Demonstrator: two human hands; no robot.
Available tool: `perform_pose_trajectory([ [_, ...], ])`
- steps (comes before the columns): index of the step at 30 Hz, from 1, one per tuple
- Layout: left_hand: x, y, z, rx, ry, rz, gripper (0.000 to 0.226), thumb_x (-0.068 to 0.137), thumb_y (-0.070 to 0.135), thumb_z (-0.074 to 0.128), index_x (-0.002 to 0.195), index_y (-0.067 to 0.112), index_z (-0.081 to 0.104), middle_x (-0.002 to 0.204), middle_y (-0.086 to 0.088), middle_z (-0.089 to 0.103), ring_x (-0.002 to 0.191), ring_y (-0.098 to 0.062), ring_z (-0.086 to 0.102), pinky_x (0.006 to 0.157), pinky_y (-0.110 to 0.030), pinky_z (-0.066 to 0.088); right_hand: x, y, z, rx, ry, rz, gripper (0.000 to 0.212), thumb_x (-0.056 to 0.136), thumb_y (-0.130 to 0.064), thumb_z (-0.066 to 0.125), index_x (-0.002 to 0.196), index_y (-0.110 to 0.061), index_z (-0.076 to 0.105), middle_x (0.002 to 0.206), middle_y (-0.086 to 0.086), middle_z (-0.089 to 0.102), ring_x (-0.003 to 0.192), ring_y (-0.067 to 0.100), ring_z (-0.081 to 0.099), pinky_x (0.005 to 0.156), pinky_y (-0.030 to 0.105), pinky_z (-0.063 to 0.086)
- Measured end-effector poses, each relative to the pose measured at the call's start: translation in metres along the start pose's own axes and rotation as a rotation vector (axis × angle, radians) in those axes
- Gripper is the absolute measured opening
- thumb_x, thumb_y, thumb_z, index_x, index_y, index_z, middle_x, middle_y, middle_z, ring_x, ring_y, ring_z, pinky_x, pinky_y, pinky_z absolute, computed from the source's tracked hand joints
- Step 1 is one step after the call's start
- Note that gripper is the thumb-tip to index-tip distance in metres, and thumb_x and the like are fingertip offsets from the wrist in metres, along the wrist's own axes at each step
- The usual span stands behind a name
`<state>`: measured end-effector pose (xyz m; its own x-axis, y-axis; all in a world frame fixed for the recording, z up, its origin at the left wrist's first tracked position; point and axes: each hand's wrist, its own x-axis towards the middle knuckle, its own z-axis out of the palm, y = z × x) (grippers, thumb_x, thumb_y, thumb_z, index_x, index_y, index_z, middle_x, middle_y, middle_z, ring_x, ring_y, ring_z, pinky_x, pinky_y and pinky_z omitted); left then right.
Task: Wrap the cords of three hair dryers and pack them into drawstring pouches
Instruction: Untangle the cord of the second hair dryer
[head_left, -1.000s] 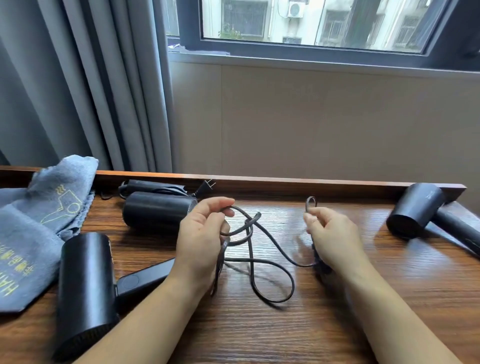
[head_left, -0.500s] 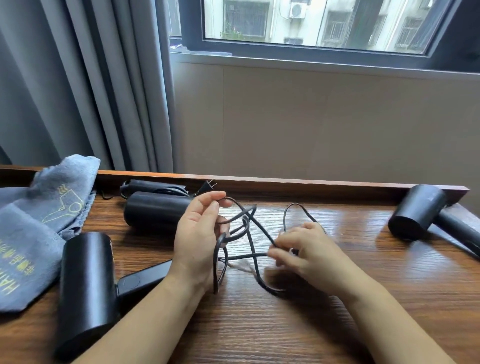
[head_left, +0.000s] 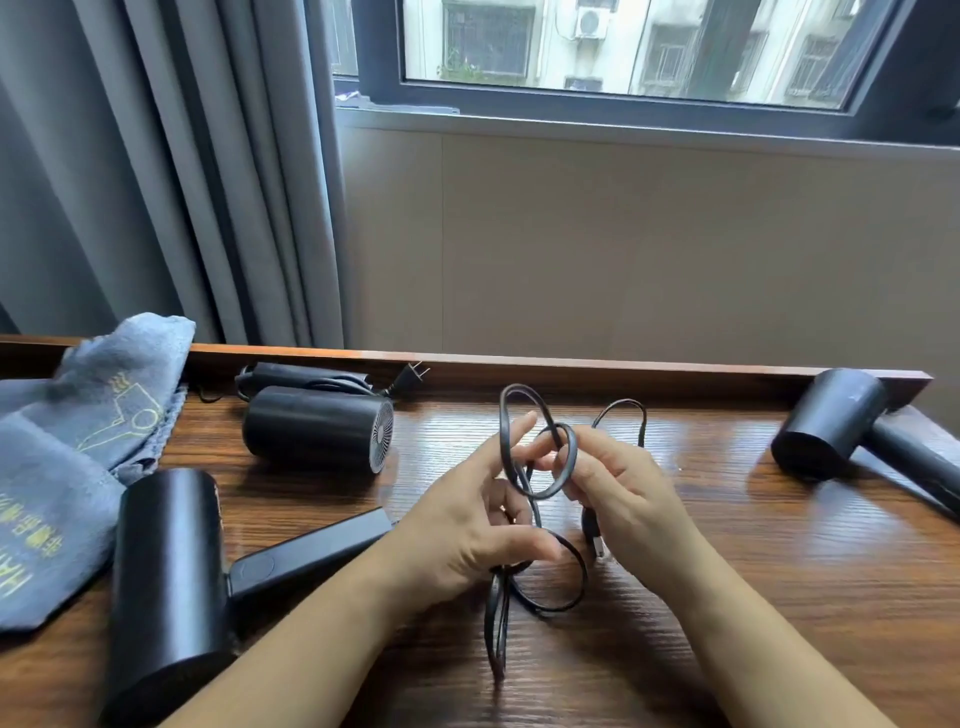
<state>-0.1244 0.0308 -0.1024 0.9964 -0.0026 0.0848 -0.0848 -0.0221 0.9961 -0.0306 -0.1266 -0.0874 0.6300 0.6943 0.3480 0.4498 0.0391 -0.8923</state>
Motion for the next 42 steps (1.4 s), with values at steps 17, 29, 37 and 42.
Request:
perform_pose_trajectory([
  [17,0.01,0.007,-0.026,-0.245,0.859,-0.003,0.022,0.104,0.018,0.047,0.088,0.008,0.058,0.048,0.003,0.053,0.038,-0.013,0.026,0.037,-0.019,0.02,0.017,0.009,-0.036,0.69,0.544,0.113,0.032,0.105,-0.03,0.04,0.077,-0.017,0.049,0.064,-0.005,0.038,0.06,0.013,0.034,0.064,0.026,0.033],
  [29,0.007,0.019,-0.017,-0.222,0.841,0.169,0.014,0.105,0.017,0.043,0.098,0.01,0.052,0.068,-0.005,0.064,0.047,-0.014,0.04,0.051,-0.032,0.033,0.018,0.036,-0.046,-0.156,0.747,0.183,0.028,0.101,-0.039,0.051,0.081,-0.03,0.068,0.08,-0.013,0.061,0.081,0.009,0.057,0.077,0.029,0.044],
  [37,0.007,0.015,-0.013,-0.23,0.672,0.191,0.011,0.104,0.016,0.044,0.106,0.007,0.05,0.089,-0.009,0.073,0.064,-0.018,0.058,0.063,-0.033,0.05,-0.002,0.0,-0.018,-0.362,0.632,-0.3,0.02,0.086,0.0,0.048,0.094,-0.012,0.062,0.086,0.003,0.058,0.073,0.008,0.053,0.068,0.02,0.04],
  [42,0.006,0.018,-0.011,-0.306,0.55,0.172,0.017,0.101,0.021,0.044,0.102,0.005,0.05,0.093,-0.016,0.072,0.056,-0.022,0.053,0.052,-0.03,0.048,-0.002,0.005,0.001,-0.229,0.138,-0.09,0.035,0.092,-0.015,0.055,0.121,-0.032,0.062,0.104,-0.011,0.073,0.1,0.01,0.07,0.085,0.025,0.054],
])
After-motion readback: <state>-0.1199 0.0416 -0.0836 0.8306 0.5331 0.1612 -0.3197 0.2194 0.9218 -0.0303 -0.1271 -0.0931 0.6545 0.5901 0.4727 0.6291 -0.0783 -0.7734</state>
